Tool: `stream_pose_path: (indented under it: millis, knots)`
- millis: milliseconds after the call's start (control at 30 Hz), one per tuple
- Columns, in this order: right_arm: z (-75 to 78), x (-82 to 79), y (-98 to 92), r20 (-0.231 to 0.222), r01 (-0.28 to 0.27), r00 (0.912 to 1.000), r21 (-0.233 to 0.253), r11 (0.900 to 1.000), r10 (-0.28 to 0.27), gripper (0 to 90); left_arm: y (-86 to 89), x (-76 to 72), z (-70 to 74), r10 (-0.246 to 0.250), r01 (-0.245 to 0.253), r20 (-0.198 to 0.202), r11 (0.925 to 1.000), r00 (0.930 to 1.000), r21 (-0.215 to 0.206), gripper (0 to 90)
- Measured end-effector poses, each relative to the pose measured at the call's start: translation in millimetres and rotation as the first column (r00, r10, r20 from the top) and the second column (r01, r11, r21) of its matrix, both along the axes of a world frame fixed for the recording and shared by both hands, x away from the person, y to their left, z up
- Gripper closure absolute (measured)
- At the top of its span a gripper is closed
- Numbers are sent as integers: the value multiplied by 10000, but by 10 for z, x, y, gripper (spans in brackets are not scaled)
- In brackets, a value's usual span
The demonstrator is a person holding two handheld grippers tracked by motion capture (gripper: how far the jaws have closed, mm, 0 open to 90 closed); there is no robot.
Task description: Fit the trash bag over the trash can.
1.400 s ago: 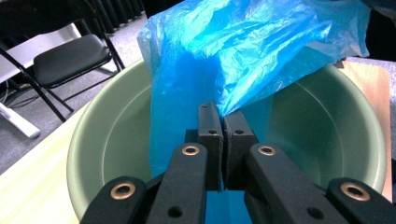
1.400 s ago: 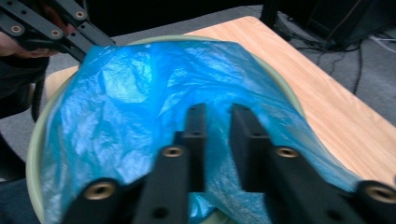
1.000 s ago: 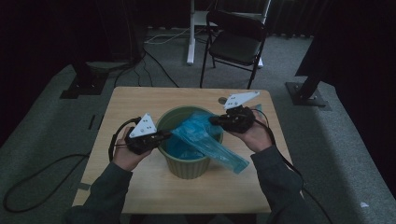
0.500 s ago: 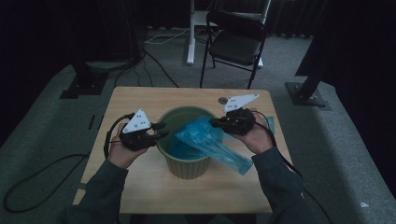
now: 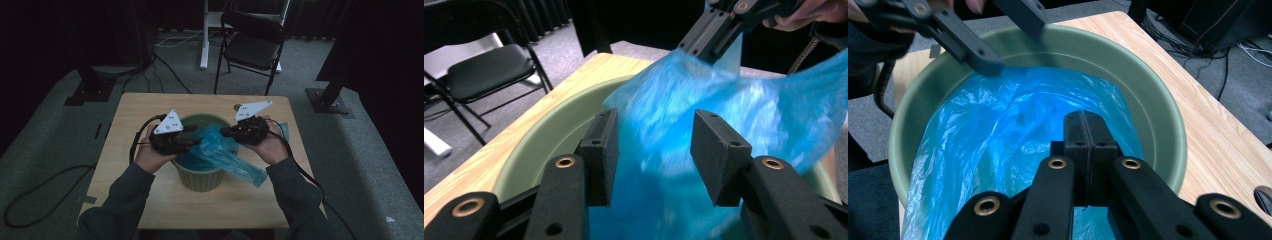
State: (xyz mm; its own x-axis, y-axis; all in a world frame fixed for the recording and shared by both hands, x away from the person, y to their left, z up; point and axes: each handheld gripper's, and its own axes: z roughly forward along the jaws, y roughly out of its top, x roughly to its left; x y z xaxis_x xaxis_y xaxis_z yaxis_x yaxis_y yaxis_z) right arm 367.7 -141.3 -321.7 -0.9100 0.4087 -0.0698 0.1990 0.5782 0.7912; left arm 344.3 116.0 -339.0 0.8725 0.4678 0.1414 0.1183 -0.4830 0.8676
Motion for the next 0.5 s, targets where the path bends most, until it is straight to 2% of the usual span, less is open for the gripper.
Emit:
stream_pose_path:
  millis: [100, 133, 267, 333, 500]
  knots:
    - [-2, -5, 40, 4, -101, 9999, -9, 9999, 101, 900, -108, 27, -7, -57, 60, -81, 9996, 10000, 273, 557]
    - [0, -10, 55, 9, -136, 9999, -23, 9999, 136, 900, -133, 30, -11, -35, 40, -121, 9994, 9999, 348, 591]
    - [7, -18, 66, 66, -165, 9998, -131, 9998, 166, 900, -176, 27, -21, 69, -67, -21, 9974, 10000, 717, 818]
    - [4, -23, 50, 80, -120, 9999, -184, 9998, 121, 900, -172, 23, -21, 113, -113, 4, 9971, 9999, 747, 881]
    - [-29, -33, -5, 39, 2, 10000, -283, 9996, -1, 900, -84, -12, -20, 372, -379, 153, 9979, 9992, 533, 895]
